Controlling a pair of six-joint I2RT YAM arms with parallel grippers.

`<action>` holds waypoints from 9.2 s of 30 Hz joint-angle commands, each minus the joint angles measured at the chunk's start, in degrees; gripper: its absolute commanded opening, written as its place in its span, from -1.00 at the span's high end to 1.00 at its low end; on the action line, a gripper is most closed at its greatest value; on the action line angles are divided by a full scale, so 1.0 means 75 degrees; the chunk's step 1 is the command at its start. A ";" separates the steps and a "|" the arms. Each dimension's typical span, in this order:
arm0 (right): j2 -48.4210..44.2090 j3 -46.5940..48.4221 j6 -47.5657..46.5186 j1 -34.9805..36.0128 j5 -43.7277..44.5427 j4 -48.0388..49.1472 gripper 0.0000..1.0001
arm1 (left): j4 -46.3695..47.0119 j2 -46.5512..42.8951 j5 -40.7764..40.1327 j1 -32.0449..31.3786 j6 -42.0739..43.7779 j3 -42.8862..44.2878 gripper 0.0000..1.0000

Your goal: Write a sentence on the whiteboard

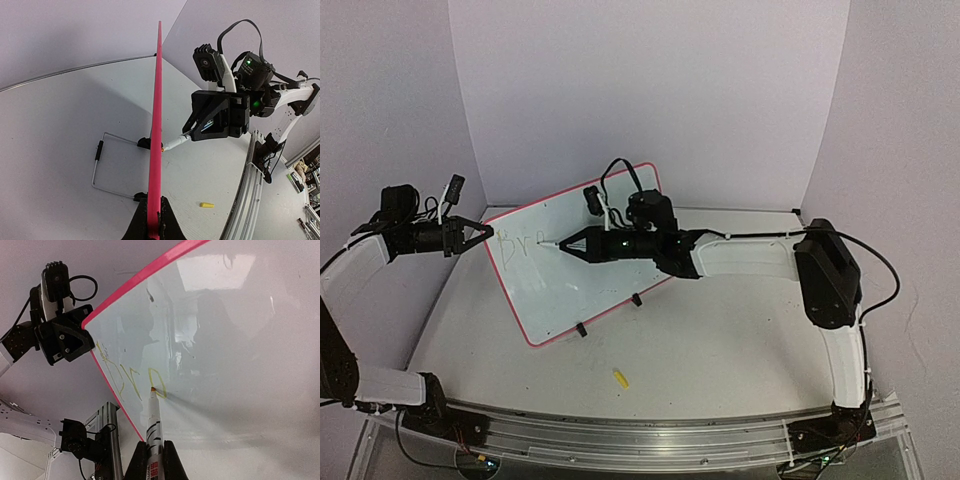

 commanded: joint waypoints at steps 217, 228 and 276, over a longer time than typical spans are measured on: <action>-0.4222 -0.3615 -0.0878 -0.0259 0.1309 0.0116 1.00 | -0.0371 -0.0898 -0.2333 -0.0302 -0.0952 0.1470 -0.86; -0.3868 -0.3031 -0.1201 -0.0257 0.0682 -0.0532 1.00 | -0.1086 0.0578 -0.2197 -0.0554 -0.0720 0.3074 -0.88; -0.0596 0.0336 -0.1005 -0.0262 0.0603 -0.1082 1.00 | -0.2307 0.2842 -0.2299 -0.2604 0.0725 0.4244 0.72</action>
